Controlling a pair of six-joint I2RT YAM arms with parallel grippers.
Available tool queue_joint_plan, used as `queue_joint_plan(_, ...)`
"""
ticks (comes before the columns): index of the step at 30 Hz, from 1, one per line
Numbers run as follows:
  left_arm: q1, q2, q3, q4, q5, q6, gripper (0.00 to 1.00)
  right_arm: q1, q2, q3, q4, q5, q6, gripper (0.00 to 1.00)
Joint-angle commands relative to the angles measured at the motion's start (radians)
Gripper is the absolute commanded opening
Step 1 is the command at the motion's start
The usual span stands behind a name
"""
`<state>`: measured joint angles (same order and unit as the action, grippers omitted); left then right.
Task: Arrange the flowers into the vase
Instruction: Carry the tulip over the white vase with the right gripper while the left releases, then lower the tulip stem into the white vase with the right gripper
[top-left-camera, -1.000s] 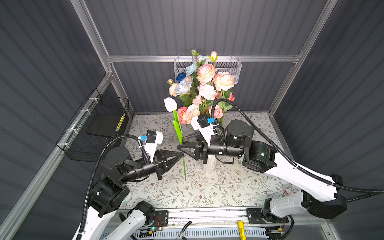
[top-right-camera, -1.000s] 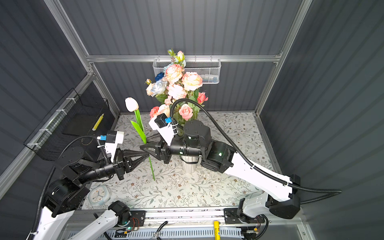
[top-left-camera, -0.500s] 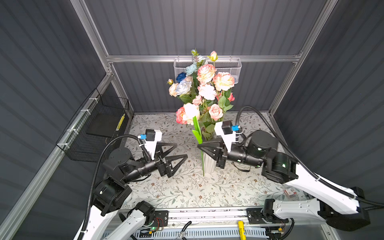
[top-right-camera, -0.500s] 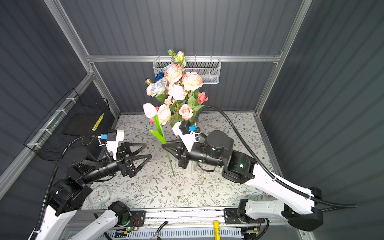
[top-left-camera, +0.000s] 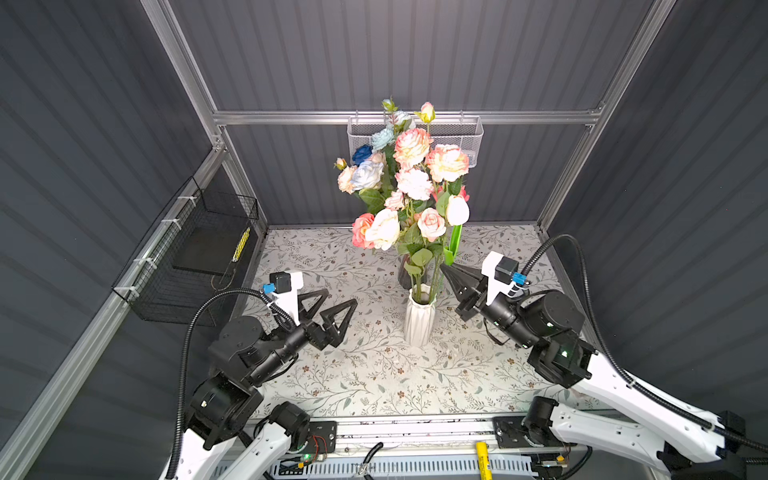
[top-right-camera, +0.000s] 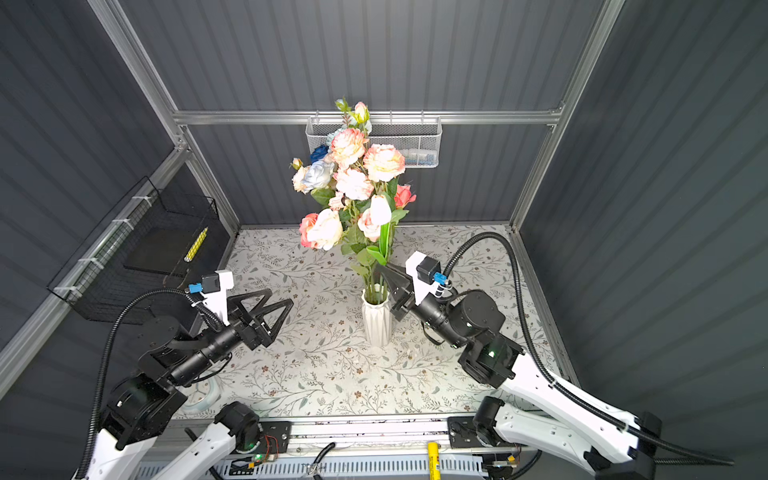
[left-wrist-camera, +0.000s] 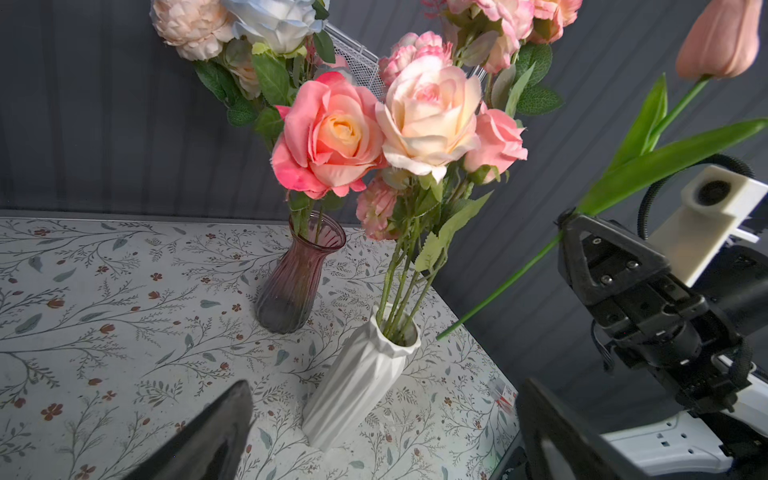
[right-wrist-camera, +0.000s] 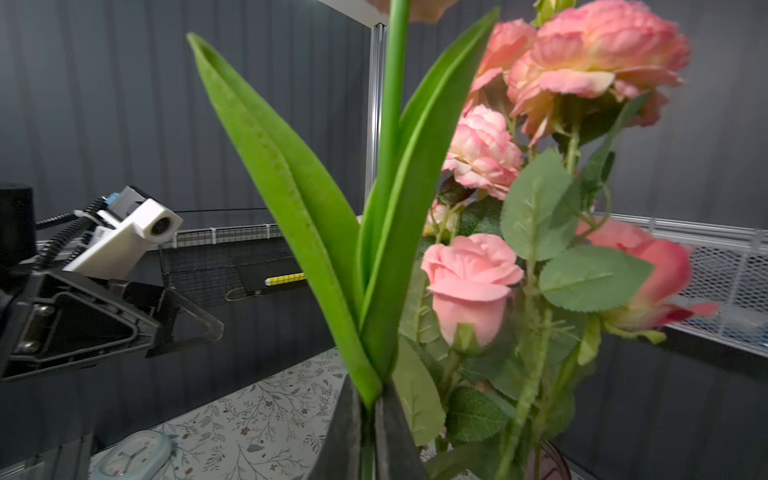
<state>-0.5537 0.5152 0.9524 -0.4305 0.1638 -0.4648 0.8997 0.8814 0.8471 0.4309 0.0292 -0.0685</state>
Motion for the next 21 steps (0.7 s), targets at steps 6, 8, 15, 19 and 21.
queue_joint_plan(6,0.005,0.012,-0.026,0.028,-0.015,-0.029,1.00,-0.026,0.050,-0.076,0.264,0.017,-0.017,0.02)
queue_joint_plan(8,0.005,0.017,-0.032,0.034,-0.016,-0.032,1.00,-0.030,0.063,-0.095,0.257,0.027,-0.008,0.02)
queue_joint_plan(15,0.005,0.043,-0.043,0.060,-0.009,-0.040,1.00,-0.030,0.022,-0.201,0.194,0.034,0.106,0.35)
queue_joint_plan(19,0.005,0.051,-0.056,0.073,-0.028,-0.043,1.00,-0.024,-0.086,-0.273,0.123,0.024,0.190,0.89)
queue_joint_plan(21,0.005,0.051,-0.060,0.077,-0.052,-0.044,1.00,-0.021,-0.150,-0.308,0.083,0.029,0.222,0.99)
